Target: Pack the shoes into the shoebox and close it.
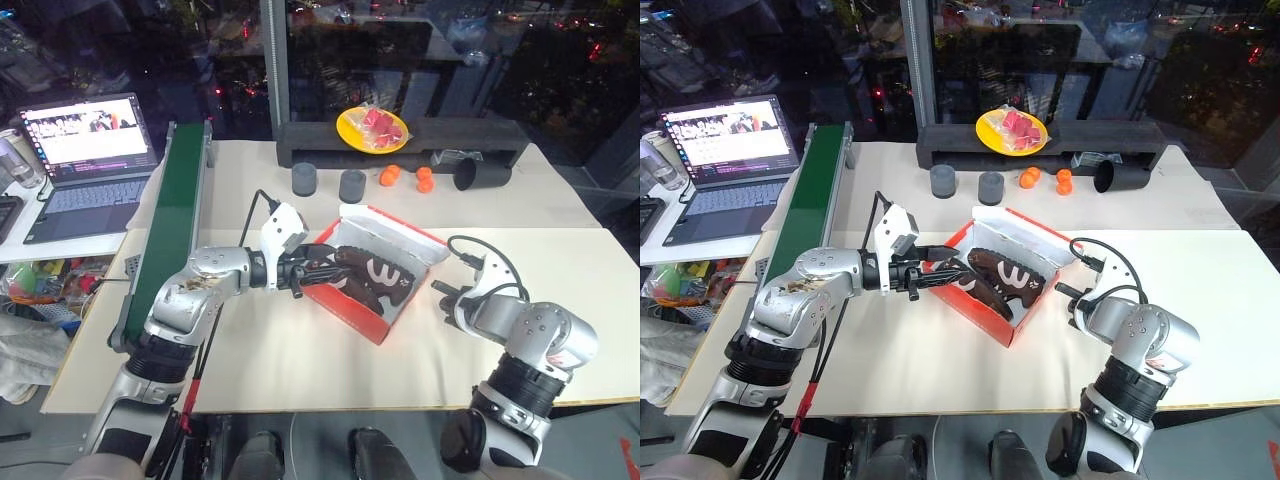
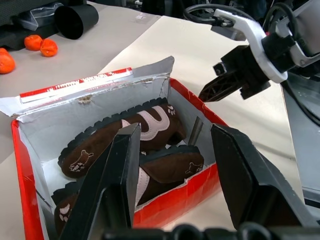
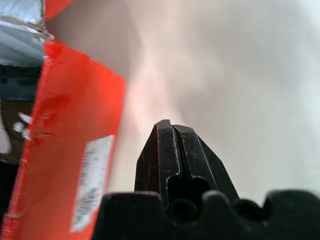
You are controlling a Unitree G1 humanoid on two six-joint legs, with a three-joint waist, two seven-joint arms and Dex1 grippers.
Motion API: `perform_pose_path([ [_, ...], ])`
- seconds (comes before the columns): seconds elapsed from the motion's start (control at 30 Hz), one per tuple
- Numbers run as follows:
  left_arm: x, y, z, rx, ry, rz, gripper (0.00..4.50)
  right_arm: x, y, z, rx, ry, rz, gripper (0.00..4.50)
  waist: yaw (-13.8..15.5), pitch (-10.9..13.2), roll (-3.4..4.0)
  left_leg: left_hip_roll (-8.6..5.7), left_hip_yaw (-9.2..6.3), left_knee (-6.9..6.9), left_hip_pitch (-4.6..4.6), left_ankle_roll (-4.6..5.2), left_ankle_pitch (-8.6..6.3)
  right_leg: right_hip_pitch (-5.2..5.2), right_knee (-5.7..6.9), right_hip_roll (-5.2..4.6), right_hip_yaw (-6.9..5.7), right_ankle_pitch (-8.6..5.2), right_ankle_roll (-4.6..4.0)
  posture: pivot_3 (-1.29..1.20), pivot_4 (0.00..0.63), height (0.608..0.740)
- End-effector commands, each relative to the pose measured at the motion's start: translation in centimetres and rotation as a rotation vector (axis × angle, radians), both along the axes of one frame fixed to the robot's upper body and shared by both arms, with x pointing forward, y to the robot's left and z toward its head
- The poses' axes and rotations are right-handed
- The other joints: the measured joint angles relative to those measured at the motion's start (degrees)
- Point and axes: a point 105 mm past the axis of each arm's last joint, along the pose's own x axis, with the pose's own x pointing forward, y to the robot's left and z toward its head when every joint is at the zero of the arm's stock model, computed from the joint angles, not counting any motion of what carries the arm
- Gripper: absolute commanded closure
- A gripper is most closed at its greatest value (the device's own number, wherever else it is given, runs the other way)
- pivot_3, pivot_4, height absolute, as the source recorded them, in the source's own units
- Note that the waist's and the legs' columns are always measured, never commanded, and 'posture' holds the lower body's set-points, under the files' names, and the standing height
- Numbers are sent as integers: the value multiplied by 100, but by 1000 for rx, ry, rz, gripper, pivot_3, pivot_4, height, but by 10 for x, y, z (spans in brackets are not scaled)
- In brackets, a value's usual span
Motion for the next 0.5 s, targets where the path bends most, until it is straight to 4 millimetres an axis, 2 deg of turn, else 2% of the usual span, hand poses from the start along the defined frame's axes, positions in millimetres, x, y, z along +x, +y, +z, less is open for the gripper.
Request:
perform_pose_path([
  [0.03,-2,-2,11,-13,-43,-10,2139,-2,19,33,-5,-166,67,3371,-8,0,0,1,0,0,0,0,0,-1,0,1,1,0,0,0,150,740],
  [0.13,-2,-3,11,-14,-40,-11,2139,-2,29,47,63,-238,54,2492,-3,0,0,4,-1,0,1,0,0,0,3,3,0,0,0,0,150,740],
  [0.17,-2,-3,10,-14,-38,-11,2139,-2,31,51,71,-257,52,1938,5,0,0,4,-1,0,1,0,0,0,3,3,0,1,0,0,150,740],
  [0.23,-2,-3,9,-16,-34,-11,2139,-2,38,58,102,-291,50,1409,12,0,0,2,-1,0,0,0,0,1,1,1,-1,1,0,0,150,740],
  [0.27,-2,-3,9,-16,-33,-11,2139,-3,40,60,114,-295,47,946,20,0,0,1,-1,0,0,0,0,0,-1,0,-2,0,0,0,150,740],
  [0.37,-3,-5,8,-19,-31,-15,2139,-3,46,55,119,-266,47,22,35,0,0,1,-4,0,-5,0,0,0,-3,-1,-5,0,0,0,150,740],
  [0.5,-4,-5,9,-23,-31,-15,2139,-5,47,45,95,-215,73,22,33,0,0,1,-4,0,-5,1,0,0,-4,-3,-6,0,-1,0,150,740],
])
